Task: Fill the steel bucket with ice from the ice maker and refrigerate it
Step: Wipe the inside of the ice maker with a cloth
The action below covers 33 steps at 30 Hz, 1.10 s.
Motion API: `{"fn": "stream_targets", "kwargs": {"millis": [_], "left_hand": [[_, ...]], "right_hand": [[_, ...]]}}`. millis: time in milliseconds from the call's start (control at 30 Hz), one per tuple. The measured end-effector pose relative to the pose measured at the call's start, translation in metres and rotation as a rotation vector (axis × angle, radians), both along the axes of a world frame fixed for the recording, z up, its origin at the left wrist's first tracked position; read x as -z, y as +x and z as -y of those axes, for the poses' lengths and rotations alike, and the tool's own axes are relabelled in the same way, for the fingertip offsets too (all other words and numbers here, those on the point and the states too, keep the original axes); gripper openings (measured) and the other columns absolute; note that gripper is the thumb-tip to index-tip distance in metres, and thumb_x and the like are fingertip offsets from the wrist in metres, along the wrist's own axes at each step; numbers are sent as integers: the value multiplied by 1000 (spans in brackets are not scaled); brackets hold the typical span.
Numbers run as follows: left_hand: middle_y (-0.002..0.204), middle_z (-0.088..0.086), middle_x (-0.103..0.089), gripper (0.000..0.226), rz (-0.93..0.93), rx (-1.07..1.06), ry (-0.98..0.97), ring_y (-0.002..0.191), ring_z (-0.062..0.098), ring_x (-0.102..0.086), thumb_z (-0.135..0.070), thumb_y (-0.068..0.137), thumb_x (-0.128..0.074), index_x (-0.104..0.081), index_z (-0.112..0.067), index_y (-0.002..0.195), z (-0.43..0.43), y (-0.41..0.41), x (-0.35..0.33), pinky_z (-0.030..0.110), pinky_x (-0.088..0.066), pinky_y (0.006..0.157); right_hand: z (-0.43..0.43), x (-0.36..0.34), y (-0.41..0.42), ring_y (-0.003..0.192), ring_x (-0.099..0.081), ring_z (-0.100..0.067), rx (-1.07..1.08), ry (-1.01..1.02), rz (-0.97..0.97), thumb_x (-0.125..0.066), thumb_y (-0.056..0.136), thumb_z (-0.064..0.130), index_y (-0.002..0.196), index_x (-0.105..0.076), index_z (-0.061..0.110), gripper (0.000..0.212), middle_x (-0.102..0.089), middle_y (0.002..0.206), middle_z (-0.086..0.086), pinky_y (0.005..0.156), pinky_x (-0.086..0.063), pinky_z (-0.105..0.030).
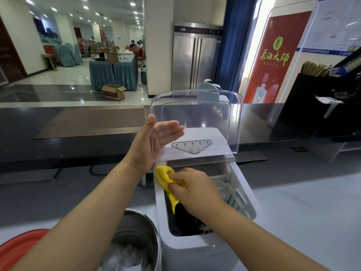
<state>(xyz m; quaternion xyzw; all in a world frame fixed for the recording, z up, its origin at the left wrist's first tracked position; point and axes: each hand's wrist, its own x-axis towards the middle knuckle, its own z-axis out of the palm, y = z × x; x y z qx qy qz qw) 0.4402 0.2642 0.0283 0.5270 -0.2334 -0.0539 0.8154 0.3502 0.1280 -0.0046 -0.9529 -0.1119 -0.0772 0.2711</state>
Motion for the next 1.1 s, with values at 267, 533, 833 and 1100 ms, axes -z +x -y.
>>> {"fn": "stream_targets", "kwargs": {"millis": [267,533,833,1100], "left_hand": [[108,18,-70,67,1,-5,-28,109,33,-63,-54,90,-28,-64,-1,108,1,-1,0,29,-51,89],[108,17,-70,67,-2,7,-22,110,31,-63,-57,89,-33,-64,-1,109,0,-2,0,29,-50,90],[110,19,-69,77,-40,104,-81,112,32,-62,-66,64,-70,-66,-1,106,-5,-3,-5,31,-50,92],[105,18,-70,75,-30,52,-99,109,33,-63,-60,63,-74,-65,2,105,-5,-6,-8,33,-50,93]], "right_hand": [[9,5,-10,47,-38,-1,-115,261,-340,-59,88,21,45,-57,47,50,-50,46,21,54,-35,-22],[26,-8,-11,70,-46,-18,-256,84,-414,-58,84,10,83,-62,-6,16,-56,90,-27,79,-49,-48],[3,-34,-3,98,-49,-14,-290,-78,-62,-51,90,28,120,-56,51,38,-55,98,7,86,-46,-39],[17,-27,-10,102,-41,-5,-456,-143,-218,-51,92,14,118,-63,41,40,-42,99,19,93,-38,-27]]}}
